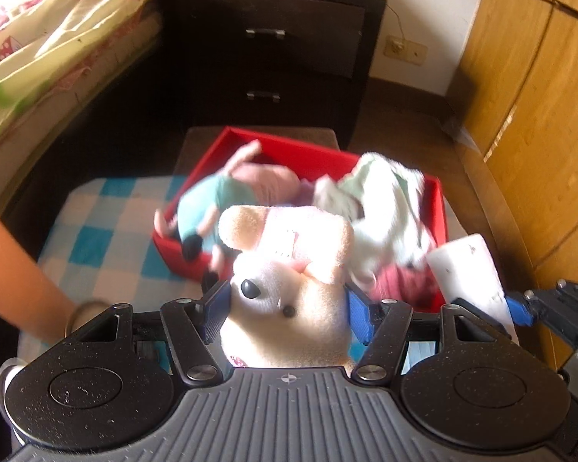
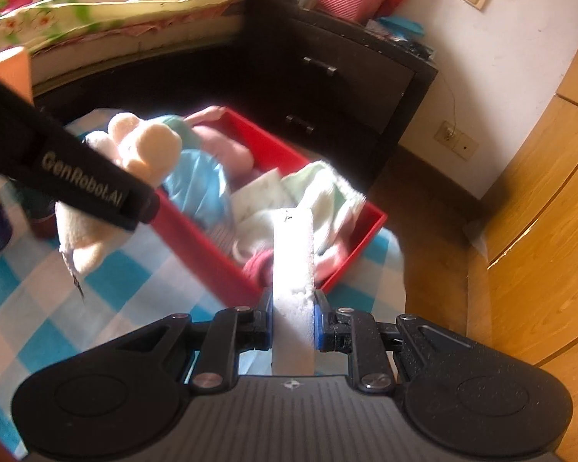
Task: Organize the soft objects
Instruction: 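Carry the bear plush and sponge over the red box with both tools, then open both tools to drop the bear plush and sponge into the red box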
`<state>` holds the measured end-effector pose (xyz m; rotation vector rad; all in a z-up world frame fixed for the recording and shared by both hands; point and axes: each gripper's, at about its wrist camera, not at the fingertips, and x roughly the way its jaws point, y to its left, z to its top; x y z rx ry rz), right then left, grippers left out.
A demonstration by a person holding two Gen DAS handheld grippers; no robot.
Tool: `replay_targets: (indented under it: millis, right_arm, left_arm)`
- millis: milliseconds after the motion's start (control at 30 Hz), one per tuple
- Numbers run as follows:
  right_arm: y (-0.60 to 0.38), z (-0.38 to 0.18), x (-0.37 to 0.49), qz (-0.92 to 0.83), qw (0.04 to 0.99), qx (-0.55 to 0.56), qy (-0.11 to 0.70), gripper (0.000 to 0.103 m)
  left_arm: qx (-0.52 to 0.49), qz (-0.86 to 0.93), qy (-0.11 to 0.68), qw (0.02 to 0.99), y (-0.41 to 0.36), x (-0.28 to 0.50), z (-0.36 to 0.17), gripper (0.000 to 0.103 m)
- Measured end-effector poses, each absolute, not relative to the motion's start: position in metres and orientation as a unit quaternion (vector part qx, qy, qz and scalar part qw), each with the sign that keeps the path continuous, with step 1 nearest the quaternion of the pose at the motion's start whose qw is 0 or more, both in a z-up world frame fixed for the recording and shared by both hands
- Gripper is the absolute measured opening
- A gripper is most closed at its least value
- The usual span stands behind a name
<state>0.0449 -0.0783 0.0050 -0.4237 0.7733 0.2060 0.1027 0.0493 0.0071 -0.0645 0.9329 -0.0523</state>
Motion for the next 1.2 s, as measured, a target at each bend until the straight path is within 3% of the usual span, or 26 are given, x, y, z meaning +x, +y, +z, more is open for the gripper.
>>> replay_targets:
  millis: [333, 500, 600, 667, 733, 767, 1200]
  right_arm:
    - [-0.103, -0.003, 0.125, 0.06, 0.91, -0.134, 0.386, 0.0]
    - [-0.103, -0.014, 0.158, 0.065, 0.911, -0.095, 0.397, 0.0]
    - [-0.1, -0.021, 0.171, 0.08, 0.91, -0.066, 0.401, 0.0]
    - [-0.1, -0.026, 0.174, 0.084, 0.908, -0.054, 0.408, 0.021]
    - [-0.1, -0.029, 0.176, 0.081, 0.91, -0.046, 0.405, 0.035]
    - [-0.101, -0.029, 0.175, 0.081, 0.91, -0.048, 0.404, 0.038]
    - [-0.112, 0.0, 0.154, 0.099, 0.914, 0.024, 0.392, 0.038]
  left_arm:
    - [-0.007, -0.003, 0.441, 0.898, 0.044, 0.179, -0.004, 0.063]
    - [0.023, 0.009, 0.429, 0.903, 0.035, 0.205, -0.008, 0.069]
    - [0.033, 0.012, 0.427, 0.904, 0.03, 0.217, -0.009, 0.079]
    - [0.035, 0.012, 0.419, 0.907, 0.028, 0.219, -0.006, 0.079]
    - [0.031, 0.014, 0.415, 0.909, 0.03, 0.217, -0.002, 0.079]
    - [0.026, 0.012, 0.414, 0.91, 0.032, 0.215, 0.0, 0.079]
    - [-0.043, 0.028, 0.431, 0.901, 0.072, 0.165, 0.004, 0.08]
